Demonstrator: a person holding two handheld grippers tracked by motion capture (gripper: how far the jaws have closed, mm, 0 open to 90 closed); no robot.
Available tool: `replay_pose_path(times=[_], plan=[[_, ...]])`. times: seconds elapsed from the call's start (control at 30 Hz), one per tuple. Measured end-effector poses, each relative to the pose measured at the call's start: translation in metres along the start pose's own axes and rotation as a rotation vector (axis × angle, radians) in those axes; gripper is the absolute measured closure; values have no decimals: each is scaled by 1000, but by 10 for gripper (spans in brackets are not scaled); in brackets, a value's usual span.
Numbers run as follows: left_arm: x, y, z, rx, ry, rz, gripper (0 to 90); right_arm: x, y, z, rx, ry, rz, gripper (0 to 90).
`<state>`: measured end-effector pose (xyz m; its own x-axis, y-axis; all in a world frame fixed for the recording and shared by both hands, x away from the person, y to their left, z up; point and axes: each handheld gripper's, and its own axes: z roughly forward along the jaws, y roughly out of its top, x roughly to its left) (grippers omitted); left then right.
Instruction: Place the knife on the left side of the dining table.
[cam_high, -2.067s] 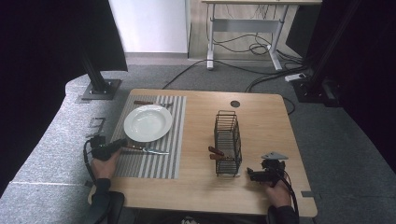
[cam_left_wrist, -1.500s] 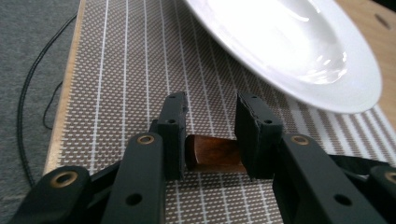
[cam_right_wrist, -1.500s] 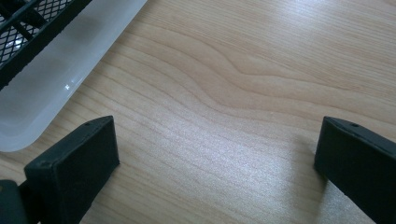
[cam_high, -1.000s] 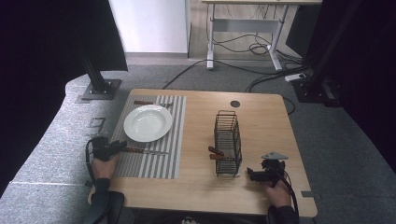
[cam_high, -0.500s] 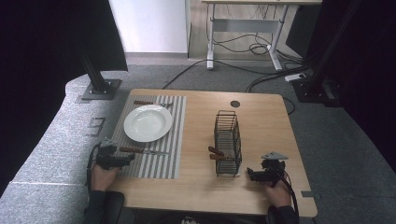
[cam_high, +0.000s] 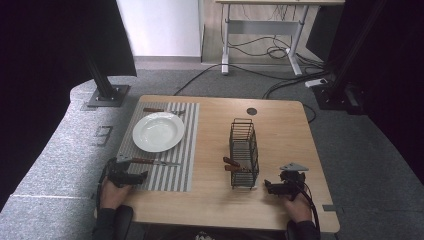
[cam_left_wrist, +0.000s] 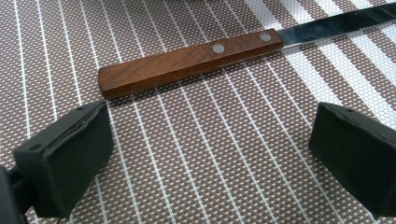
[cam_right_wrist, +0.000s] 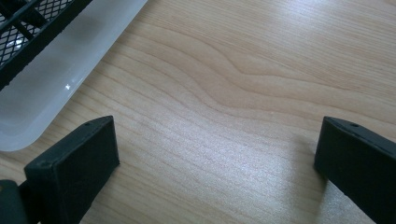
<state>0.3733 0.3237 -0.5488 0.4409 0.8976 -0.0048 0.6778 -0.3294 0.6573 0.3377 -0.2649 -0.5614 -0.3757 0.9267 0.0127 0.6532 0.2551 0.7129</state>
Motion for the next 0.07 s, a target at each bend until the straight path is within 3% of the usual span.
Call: replay_pose_path(times=[0.07], plan=[[0,0,0,0,0,0,0,0,0,0,0,0,0,0]])
